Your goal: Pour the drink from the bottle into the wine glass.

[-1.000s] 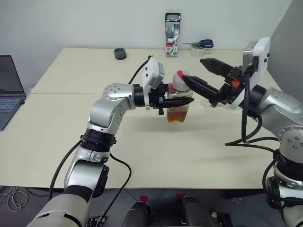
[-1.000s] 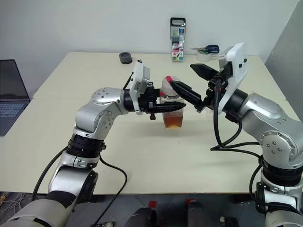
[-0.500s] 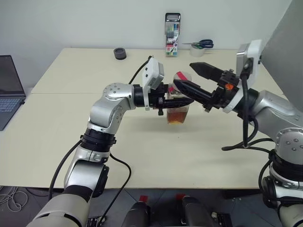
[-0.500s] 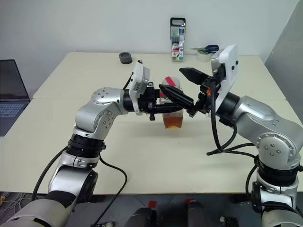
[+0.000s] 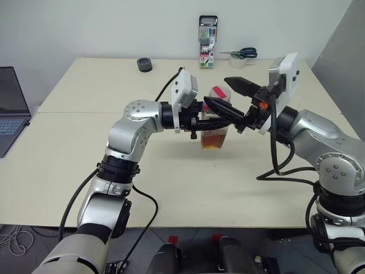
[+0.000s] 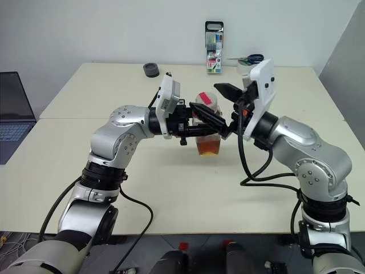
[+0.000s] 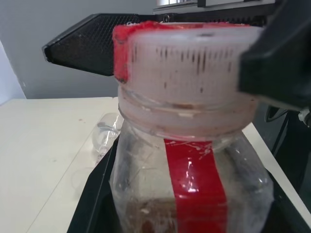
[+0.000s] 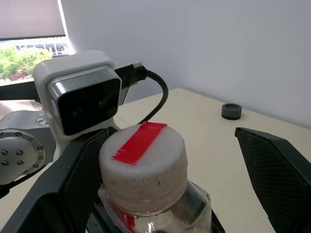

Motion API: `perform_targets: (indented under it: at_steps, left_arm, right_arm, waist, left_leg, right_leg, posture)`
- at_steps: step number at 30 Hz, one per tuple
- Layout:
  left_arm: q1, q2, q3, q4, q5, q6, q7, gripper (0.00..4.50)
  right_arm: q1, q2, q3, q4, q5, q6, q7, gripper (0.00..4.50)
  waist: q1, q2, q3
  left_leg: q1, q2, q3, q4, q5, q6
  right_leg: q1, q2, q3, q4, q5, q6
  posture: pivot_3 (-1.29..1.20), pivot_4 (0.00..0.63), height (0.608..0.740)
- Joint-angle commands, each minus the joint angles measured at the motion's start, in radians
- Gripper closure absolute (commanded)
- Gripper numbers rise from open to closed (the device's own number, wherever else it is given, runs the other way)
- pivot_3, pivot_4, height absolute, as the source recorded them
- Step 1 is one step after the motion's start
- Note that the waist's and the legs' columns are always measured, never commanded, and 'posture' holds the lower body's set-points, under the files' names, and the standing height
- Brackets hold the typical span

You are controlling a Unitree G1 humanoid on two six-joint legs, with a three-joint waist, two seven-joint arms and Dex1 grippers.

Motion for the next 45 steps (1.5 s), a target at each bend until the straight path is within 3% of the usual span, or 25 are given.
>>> perform_targets:
  at_steps: [1, 23, 42, 45]
  left_arm:
    - [-0.031, 0.003, 0.017, -0.025, -0.003, -0.021, 0.003, 2.68]
    - [-0.035, -0.004, 0.02, -0.009, 0.003, -0.035, 0.0, 2.68]
    - [-0.035, -0.002, 0.018, -0.013, 0.002, -0.03, 0.004, 2.68]
    - [-0.035, -0.002, 0.018, -0.014, 0.002, -0.028, 0.004, 2.68]
  right_arm:
    - [0.021, -0.032, -0.054, -0.034, 0.006, -0.01, 0.014, 0.06]
    - [0.042, -0.091, -0.102, -0.078, 0.123, 0.052, 0.032, 0.06]
    - [-0.038, -0.01, -0.015, -0.035, 0.07, 0.009, 0.039, 0.06]
    - [-0.035, -0.01, -0.004, -0.033, 0.055, 0.005, 0.052, 0.64]
  waist:
    - [0.0, 0.0, 0.0]
    - [0.0, 0.0, 0.0]
    - [0.0, 0.0, 0.0]
    - [0.0, 0.0, 0.0]
  left_leg:
    - [0.0, 0.0, 0.0, 0.0, 0.0, 0.0]
    - [0.0, 0.0, 0.0, 0.0, 0.0, 0.0]
    - [0.0, 0.0, 0.0, 0.0, 0.0, 0.0]
    - [0.0, 0.0, 0.0, 0.0, 0.0, 0.0]
  right_leg:
    - [0.0, 0.0, 0.0, 0.0, 0.0, 0.0]
    - [0.0, 0.0, 0.0, 0.0, 0.0, 0.0]
    - [0.0, 0.0, 0.0, 0.0, 0.0, 0.0]
    - [0.0, 0.0, 0.0, 0.0, 0.0, 0.0]
  posture:
    - [0.0, 0.15, 0.74]
    - [0.0, 0.15, 0.74]
    - [0.0, 0.15, 0.74]
    - [0.0, 0.15, 0.74]
